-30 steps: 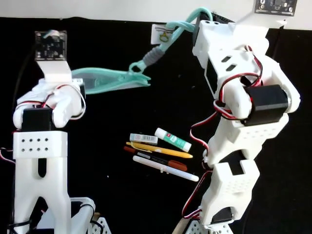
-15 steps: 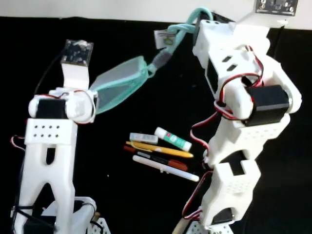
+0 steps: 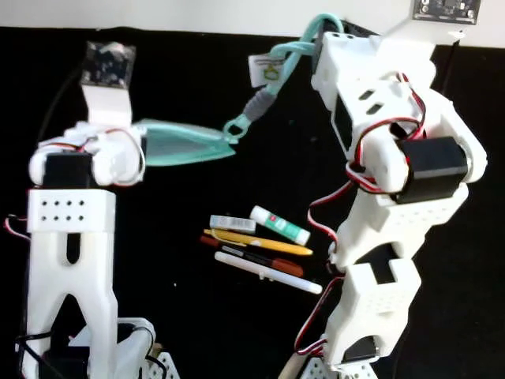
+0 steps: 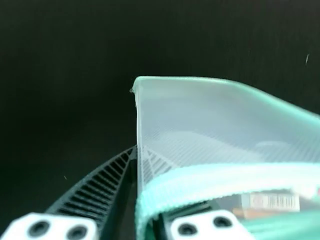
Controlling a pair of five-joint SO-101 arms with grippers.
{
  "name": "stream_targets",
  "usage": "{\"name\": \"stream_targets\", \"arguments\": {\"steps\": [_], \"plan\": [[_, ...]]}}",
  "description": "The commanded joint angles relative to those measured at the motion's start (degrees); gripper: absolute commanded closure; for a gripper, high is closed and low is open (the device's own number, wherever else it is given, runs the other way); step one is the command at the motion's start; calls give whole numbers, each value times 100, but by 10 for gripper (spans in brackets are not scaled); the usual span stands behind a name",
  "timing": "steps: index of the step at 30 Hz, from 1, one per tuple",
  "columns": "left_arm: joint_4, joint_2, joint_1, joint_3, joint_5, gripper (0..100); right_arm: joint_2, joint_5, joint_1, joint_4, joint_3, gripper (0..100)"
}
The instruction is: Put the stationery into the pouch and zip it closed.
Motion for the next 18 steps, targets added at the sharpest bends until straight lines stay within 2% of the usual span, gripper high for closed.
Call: {"name": "stream_targets", "arguments": {"steps": [1, 9, 15, 18], "plan": [[53, -31, 57, -778, 97, 994, -31, -35, 84, 48, -189, 986], [-53, -13, 48, -998, 879, 994, -66, -26, 57, 48, 1692, 981], [-255, -13, 40, -998, 1495, 994, -75, -18, -119, 40, 2800, 845], [-360, -4, 22, -989, 1873, 994, -57, 62, -171, 40, 3301, 814]]}}
